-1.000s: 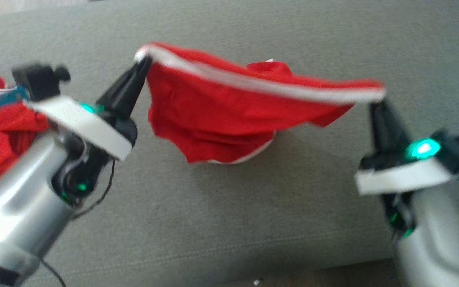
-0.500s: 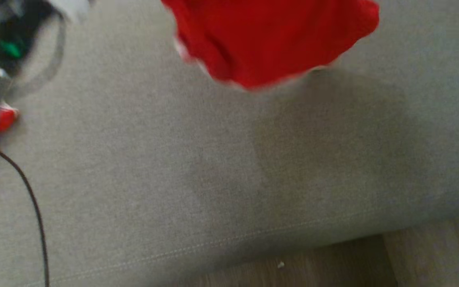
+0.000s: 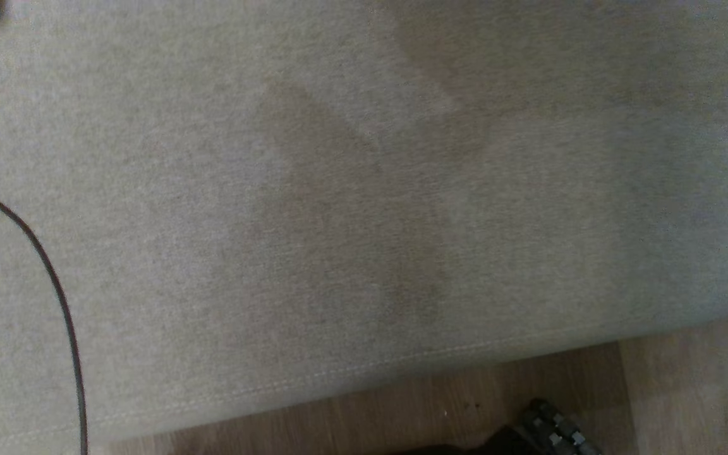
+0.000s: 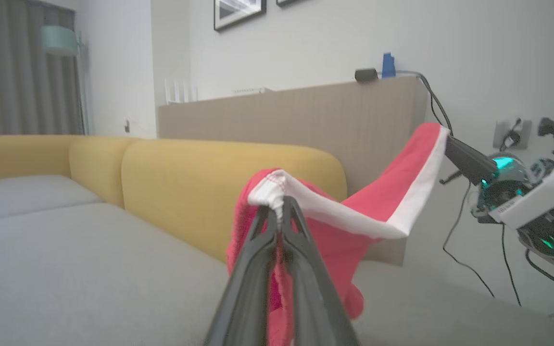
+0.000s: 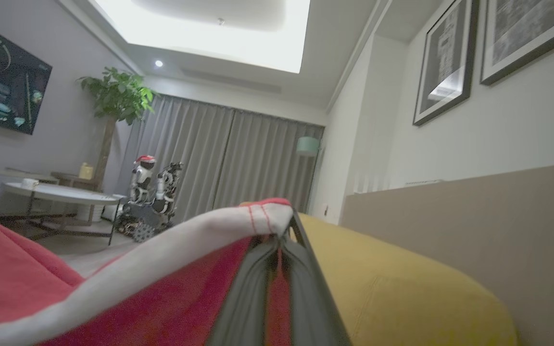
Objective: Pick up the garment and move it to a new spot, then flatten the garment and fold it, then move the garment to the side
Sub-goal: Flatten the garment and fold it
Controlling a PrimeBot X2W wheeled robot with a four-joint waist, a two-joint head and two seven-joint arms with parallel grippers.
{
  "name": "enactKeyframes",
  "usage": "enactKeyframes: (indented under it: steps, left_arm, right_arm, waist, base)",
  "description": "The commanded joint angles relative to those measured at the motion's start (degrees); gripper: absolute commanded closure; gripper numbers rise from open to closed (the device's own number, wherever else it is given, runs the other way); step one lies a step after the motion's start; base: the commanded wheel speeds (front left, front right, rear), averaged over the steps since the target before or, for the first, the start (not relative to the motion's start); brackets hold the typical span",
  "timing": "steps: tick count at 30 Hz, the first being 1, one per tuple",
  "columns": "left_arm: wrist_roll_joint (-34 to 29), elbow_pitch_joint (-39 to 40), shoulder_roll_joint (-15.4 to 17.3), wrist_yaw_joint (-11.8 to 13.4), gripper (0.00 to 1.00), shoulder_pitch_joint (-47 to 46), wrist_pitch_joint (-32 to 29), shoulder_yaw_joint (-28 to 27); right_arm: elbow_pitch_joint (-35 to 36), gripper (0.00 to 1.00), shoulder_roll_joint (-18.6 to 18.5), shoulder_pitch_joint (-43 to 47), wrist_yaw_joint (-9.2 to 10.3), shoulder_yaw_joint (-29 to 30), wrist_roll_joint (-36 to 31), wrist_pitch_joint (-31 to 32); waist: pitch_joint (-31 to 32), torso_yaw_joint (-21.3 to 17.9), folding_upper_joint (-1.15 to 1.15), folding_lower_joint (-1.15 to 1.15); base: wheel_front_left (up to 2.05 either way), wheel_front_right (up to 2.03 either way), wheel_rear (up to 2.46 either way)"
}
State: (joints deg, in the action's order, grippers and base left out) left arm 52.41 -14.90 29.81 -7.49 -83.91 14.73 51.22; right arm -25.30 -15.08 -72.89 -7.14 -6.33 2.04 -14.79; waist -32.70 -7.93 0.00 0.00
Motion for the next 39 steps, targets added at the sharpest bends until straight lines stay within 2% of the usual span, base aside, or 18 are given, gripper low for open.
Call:
enactKeyframes:
  steps: [1,8,13,17,21,24,28,31,35,39]
  left_arm:
    - [-0.9,1.7,2.4,0.0,1.00,0.3,0.2,-2.0]
    - [-6.0,7.9,3.8,0.0,1.00,15.8,0.3,0.3]
    - [-7.1,11.0,5.9,0.0,1.00,28.1,0.3,2.0]
    - [-9.2,12.3,7.3,0.0,1.00,37.0,0.3,4.0]
    - [-12.2,13.3,6.3,0.0,1.00,45.7,0.3,1.3]
    - [-14.5,13.6,5.6,0.0,1.00,51.4,0.3,0.9]
    - [-16.3,14.4,6.3,0.0,1.00,56.9,0.3,1.8]
    - [-16.5,15.2,7.6,0.0,1.00,59.8,0.3,3.0]
    - [-14.6,17.2,7.9,0.0,1.00,62.1,0.3,2.4]
    - [-11.0,19.4,5.4,0.0,1.00,62.0,0.3,-0.4]
  right_arm:
    - [1.8,1.00,0.4,3.2,-0.35,-0.9,-0.2,-0.2]
    - [3.1,1.00,-0.6,19.6,-0.35,-4.7,2.9,0.1]
    - [5.4,1.00,-0.2,33.6,-0.35,-5.2,5.9,4.8]
    - [9.5,1.00,-0.3,45.2,-0.35,-4.4,7.6,9.1]
    - [15.4,1.00,0.2,54.7,-0.35,-4.1,12.1,12.6]
    - [20.0,1.00,-1.6,60.9,-0.35,-5.3,15.4,16.3]
    - [26.2,1.00,-5.2,67.6,-0.35,-5.2,18.3,21.5]
    - [31.0,1.00,-6.9,72.3,-0.35,-2.9,19.1,24.6]
    - [37.2,1.00,-6.4,76.5,-0.35,2.2,19.0,27.0]
    - [40.3,1.00,-6.1,75.5,-0.35,4.9,18.7,29.0]
  waist:
    - [-1.9,1.4,0.00,0.00]
    - [-2.6,3.0,0.00,0.00]
    - [0.8,3.4,0.00,0.00]
    - [4.5,3.7,0.00,0.00]
    - [7.7,3.4,0.00,0.00]
    - [9.7,3.4,0.00,0.00]
    - [11.5,2.8,0.00,0.00]
    - [12.2,2.6,0.00,0.00]
    - [12.7,2.8,0.00,0.00]
    - [12.6,4.0,0.00,0.00]
  base:
    - [0.00,0.00,0.00]
    - [0.00,0.00,0.00]
    - [0.00,0.00,0.00]
    - [0.00,0.00,0.00]
    - [0.00,0.00,0.00]
    - [0.00,0.00,0.00]
    - [0.00,0.00,0.00]
    - [0.00,0.00,0.00]
    - [0.00,0.00,0.00]
    - [0.00,0.00,0.00]
